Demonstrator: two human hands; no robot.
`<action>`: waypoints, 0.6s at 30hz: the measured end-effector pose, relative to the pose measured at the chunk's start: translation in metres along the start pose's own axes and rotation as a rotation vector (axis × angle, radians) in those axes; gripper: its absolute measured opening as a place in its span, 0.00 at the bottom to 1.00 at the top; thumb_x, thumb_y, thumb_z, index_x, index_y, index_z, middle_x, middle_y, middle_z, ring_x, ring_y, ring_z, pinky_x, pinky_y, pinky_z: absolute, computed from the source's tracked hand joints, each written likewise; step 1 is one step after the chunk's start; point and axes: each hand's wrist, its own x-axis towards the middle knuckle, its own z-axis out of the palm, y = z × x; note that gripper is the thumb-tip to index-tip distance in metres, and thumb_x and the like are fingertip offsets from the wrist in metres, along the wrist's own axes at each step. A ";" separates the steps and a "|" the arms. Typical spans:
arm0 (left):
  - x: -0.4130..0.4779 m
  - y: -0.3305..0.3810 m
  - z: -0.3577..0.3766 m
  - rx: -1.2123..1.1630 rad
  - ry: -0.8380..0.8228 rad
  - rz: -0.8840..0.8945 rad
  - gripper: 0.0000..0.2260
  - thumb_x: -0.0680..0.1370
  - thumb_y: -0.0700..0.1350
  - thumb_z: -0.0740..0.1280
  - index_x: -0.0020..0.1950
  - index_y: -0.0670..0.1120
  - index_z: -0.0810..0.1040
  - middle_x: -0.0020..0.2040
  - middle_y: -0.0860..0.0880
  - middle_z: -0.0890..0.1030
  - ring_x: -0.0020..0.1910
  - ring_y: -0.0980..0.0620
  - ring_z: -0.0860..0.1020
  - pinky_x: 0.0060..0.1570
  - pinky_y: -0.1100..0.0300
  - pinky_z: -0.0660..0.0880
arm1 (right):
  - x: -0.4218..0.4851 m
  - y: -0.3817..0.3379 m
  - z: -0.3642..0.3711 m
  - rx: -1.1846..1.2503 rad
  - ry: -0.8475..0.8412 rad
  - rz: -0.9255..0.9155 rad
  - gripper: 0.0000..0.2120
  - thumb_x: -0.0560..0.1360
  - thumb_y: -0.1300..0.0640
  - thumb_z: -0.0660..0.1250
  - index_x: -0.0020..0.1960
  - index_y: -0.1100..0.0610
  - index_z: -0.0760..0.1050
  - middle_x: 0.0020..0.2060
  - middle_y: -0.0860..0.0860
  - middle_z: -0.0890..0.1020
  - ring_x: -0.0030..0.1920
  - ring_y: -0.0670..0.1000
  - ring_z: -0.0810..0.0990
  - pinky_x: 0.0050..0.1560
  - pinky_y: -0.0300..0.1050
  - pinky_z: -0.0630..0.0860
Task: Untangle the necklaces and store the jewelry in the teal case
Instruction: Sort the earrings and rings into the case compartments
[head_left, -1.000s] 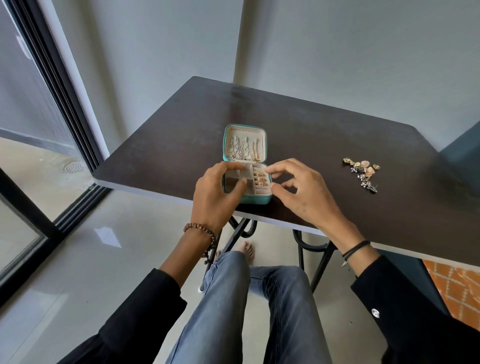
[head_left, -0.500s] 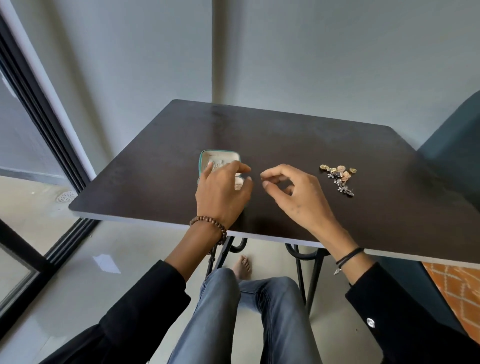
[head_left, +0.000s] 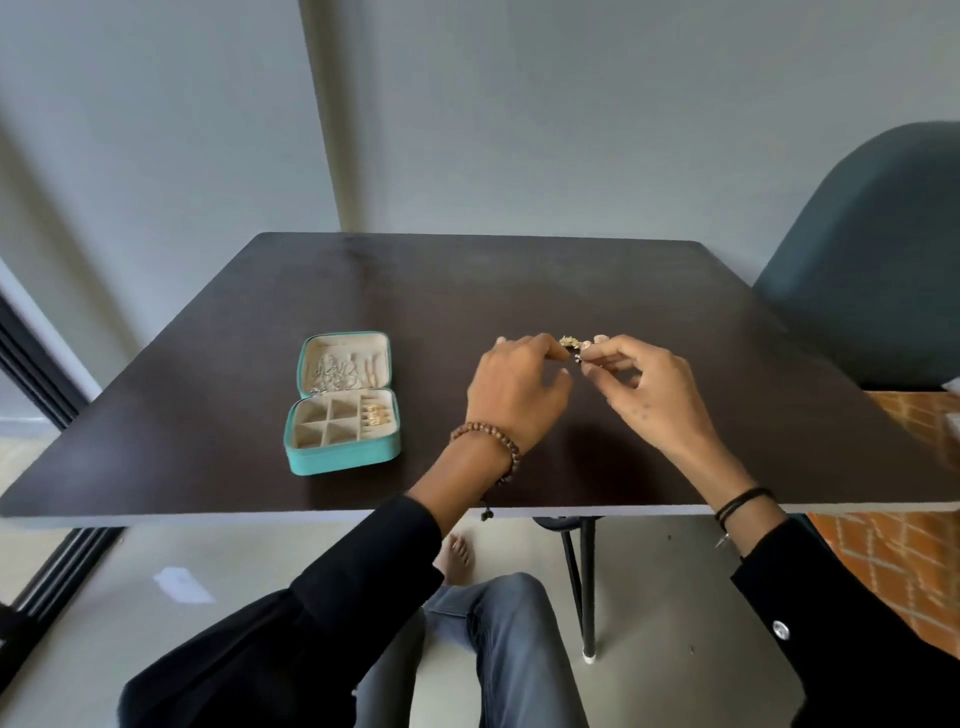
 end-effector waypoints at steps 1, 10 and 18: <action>0.004 0.003 0.009 -0.032 -0.036 -0.016 0.11 0.78 0.45 0.67 0.59 0.47 0.81 0.59 0.50 0.83 0.61 0.48 0.78 0.72 0.56 0.63 | 0.002 0.007 -0.004 -0.019 0.008 0.005 0.06 0.77 0.58 0.74 0.53 0.51 0.85 0.50 0.42 0.86 0.49 0.38 0.83 0.51 0.31 0.77; 0.037 -0.004 0.072 -0.246 -0.115 -0.200 0.15 0.78 0.40 0.67 0.65 0.44 0.75 0.63 0.47 0.78 0.60 0.54 0.76 0.54 0.69 0.67 | 0.033 0.068 -0.015 -0.106 0.139 0.170 0.05 0.76 0.59 0.73 0.51 0.56 0.85 0.46 0.47 0.86 0.47 0.44 0.84 0.48 0.21 0.72; 0.059 -0.014 0.086 -0.366 -0.031 -0.213 0.15 0.78 0.40 0.68 0.65 0.44 0.77 0.61 0.50 0.80 0.61 0.56 0.77 0.58 0.72 0.68 | 0.064 0.092 -0.009 -0.195 0.117 0.221 0.12 0.76 0.56 0.73 0.59 0.52 0.82 0.50 0.48 0.83 0.47 0.46 0.82 0.55 0.44 0.80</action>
